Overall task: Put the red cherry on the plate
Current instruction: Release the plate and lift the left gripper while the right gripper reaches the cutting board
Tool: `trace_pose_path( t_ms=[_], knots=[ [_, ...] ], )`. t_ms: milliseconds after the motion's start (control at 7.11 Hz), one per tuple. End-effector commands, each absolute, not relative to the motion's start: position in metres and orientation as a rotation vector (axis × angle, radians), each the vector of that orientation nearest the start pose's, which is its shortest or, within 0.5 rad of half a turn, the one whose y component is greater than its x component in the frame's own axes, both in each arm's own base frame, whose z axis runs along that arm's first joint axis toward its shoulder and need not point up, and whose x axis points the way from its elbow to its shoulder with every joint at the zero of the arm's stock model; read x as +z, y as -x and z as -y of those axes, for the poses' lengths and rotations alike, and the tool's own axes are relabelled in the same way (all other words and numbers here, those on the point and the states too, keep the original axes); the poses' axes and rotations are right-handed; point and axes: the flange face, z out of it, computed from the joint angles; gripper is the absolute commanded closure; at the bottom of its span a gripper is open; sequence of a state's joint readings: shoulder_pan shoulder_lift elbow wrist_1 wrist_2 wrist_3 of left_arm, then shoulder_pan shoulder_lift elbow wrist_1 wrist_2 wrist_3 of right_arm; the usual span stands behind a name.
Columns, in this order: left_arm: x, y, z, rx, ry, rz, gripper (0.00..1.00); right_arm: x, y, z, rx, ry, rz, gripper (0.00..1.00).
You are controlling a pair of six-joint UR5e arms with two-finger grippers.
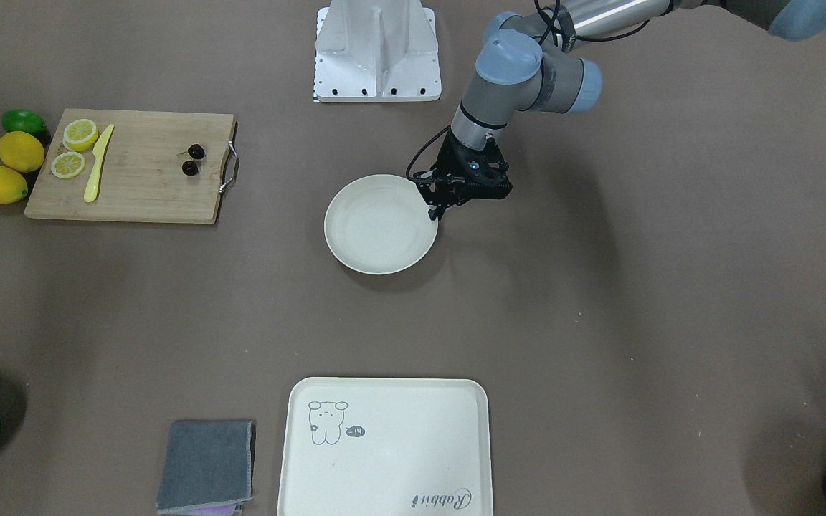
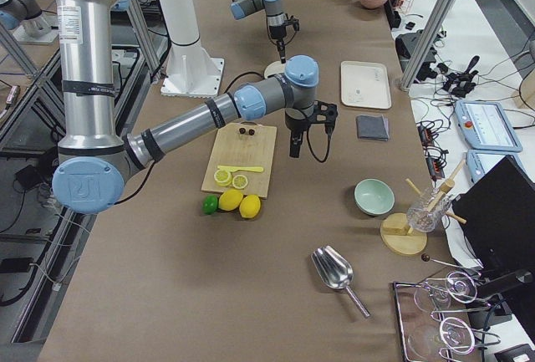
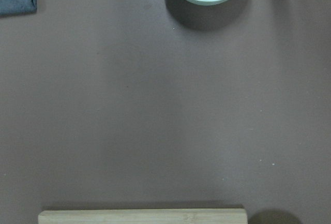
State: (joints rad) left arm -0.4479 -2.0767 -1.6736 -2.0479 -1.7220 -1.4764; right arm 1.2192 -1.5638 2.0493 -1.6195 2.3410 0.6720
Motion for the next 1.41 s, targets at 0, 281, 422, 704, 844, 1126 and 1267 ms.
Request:
trace_pose_path(
  t_ms=[0,281,422,704,844,1126,1267],
  knots=[
    [0.268,-0.542,0.397,-0.241,-0.164,-1.083,1.00,0.402,0.160,0.452,0.175,-0.016,0.885,0.00],
    [0.266,-0.537,0.403,-0.234,-0.182,-1.083,0.34,0.393,0.218,0.431,0.220,0.007,0.906,0.00],
    [0.266,-0.536,0.405,-0.223,-0.192,-1.081,0.02,0.391,0.241,0.420,0.236,0.037,0.895,0.00],
    [0.269,-0.511,0.435,-0.271,-0.219,-1.071,0.02,0.362,0.316,0.391,0.294,0.033,0.877,0.00],
    [0.275,-0.504,0.445,-0.260,-0.255,-1.052,0.02,0.361,0.341,0.377,0.281,0.030,0.865,0.00],
    [0.276,-0.479,0.474,-0.309,-0.352,-1.018,0.02,0.375,0.365,0.358,0.254,0.060,0.831,0.00],
    [0.292,-0.467,0.480,-0.235,-0.365,-0.991,0.02,0.380,0.374,0.348,0.250,0.065,0.817,0.00]
  ],
)
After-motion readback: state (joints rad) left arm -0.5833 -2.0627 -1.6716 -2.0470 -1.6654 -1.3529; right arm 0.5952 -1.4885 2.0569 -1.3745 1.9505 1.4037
